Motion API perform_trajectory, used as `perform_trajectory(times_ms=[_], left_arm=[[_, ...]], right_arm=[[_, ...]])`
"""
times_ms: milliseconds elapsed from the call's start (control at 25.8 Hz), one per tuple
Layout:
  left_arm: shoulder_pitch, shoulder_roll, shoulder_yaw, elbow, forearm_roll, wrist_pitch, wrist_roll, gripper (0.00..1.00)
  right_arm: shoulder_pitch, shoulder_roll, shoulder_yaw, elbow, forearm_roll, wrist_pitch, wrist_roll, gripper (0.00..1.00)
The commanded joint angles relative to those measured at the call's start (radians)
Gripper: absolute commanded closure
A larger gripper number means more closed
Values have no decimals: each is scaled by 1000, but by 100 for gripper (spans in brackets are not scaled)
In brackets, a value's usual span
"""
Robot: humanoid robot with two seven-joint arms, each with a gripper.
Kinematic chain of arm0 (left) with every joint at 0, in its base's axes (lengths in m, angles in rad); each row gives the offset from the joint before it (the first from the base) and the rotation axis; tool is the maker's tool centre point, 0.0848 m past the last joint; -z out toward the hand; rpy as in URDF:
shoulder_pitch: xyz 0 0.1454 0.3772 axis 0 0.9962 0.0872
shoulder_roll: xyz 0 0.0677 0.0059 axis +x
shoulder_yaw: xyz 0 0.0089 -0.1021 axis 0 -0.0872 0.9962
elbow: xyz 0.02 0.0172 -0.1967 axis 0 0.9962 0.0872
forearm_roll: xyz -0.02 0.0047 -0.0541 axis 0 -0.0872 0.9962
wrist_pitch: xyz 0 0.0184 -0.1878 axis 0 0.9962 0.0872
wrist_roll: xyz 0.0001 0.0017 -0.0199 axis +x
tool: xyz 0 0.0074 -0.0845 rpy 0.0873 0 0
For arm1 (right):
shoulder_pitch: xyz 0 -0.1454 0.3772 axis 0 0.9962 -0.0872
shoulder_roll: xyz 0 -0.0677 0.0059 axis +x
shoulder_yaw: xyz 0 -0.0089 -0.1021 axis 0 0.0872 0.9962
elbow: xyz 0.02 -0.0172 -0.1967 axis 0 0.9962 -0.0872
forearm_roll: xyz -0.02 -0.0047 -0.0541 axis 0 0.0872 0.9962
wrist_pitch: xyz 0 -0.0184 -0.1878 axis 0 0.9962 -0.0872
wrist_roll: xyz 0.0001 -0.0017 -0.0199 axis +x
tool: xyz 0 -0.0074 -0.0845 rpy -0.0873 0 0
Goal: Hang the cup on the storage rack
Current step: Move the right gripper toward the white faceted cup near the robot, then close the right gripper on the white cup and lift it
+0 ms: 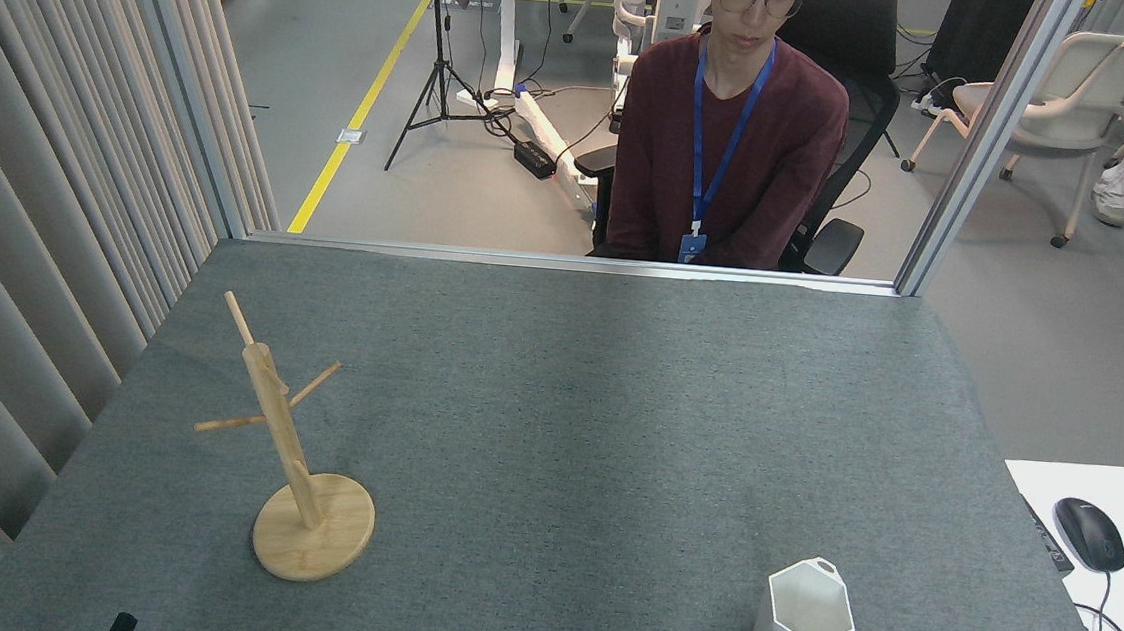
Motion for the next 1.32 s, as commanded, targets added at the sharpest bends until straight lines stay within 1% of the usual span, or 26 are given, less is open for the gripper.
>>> perform_trajectory(times_ms=[0, 465, 775, 814, 853, 891, 930, 1008, 1124, 1202, 1279], left_arm=[[0, 0, 0, 0, 1, 2, 0, 0], [0, 0, 3, 5, 1, 2, 0, 0], [0, 0, 4, 11, 1, 2, 0, 0], [0, 2, 4, 11, 3, 2, 0, 0], [0, 2, 4, 11, 3, 2, 0, 0], [0, 2, 4, 11, 3, 2, 0, 0], [0, 2, 4, 11, 3, 2, 0, 0], [0, 0, 3, 6, 6, 2, 11, 0], [-8, -9, -7, 6, 3, 3, 65, 0], [-26, -11, -77, 11, -20, 0, 71, 0], [-61, -14, -163, 28, -128, 0, 75, 0]], right_arm=[[-45, -6, 2, 38, 1, -1, 11, 1], [-137, -6, 0, 132, 1, -1, 11, 1], [-231, -13, 3, 235, 8, 2, 8, 2], [-235, -15, 3, 241, 8, 7, 5, 8], [-237, -17, 3, 245, 8, 12, 4, 38], [-237, -17, 3, 247, 8, 15, 4, 64], [-237, -15, 2, 247, 5, 15, 0, 67], [-237, -12, 0, 247, -2, 15, -3, 67], [-235, -7, -7, 195, -5, 15, -30, 67], [-235, -1, -24, 129, -7, 12, -35, 67], [-238, 16, -17, 80, -4, 13, -32, 69]])
